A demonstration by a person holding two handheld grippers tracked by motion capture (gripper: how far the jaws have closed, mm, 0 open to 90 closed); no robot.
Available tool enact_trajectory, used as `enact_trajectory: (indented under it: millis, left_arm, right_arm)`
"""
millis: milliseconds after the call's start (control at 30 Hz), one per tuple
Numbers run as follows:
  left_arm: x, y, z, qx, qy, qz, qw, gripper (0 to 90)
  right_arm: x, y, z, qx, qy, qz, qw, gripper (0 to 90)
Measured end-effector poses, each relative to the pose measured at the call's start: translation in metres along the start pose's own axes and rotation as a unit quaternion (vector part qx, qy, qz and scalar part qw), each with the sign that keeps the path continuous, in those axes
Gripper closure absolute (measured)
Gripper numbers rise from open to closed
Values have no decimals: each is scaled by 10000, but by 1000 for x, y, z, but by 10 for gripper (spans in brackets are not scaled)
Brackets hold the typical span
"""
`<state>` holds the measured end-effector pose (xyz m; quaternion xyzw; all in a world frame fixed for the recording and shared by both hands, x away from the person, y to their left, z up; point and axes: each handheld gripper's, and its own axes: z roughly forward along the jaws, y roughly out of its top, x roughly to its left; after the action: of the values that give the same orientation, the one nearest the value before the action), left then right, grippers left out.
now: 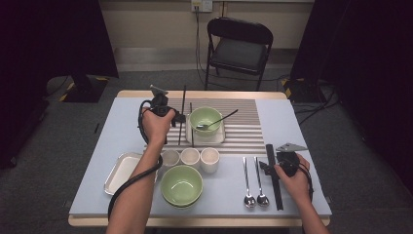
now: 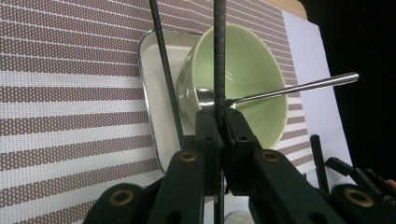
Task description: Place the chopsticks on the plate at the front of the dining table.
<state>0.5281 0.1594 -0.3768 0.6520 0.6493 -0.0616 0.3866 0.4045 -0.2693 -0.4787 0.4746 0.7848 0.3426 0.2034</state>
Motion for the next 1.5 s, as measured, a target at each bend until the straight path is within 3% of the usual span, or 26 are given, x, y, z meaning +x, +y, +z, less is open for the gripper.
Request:
enact_trajectory:
  millis: [667,967,1000,1067,1500]
  left_arm:
    - [3,2,12,-49,63,-20,10000,861]
    - [9,2,18,-112,57,-161,9998,861]
    - [10,2,18,-60,72,-98,9999,861]
    - [10,2,19,-132,92,-193,9997,861]
    - [16,0,26,-79,139,-214,9996,861]
  right_arm:
    - [0,0,0,-5,-6,-3,10000,154]
    - [0,0,0,-7,-6,-3,10000,154]
    - [0,0,0,-7,-6,-4,10000,154]
    - [0,0,0,-7,-4,-4,10000,154]
    - [0,0,0,-4,-4,2,10000,154]
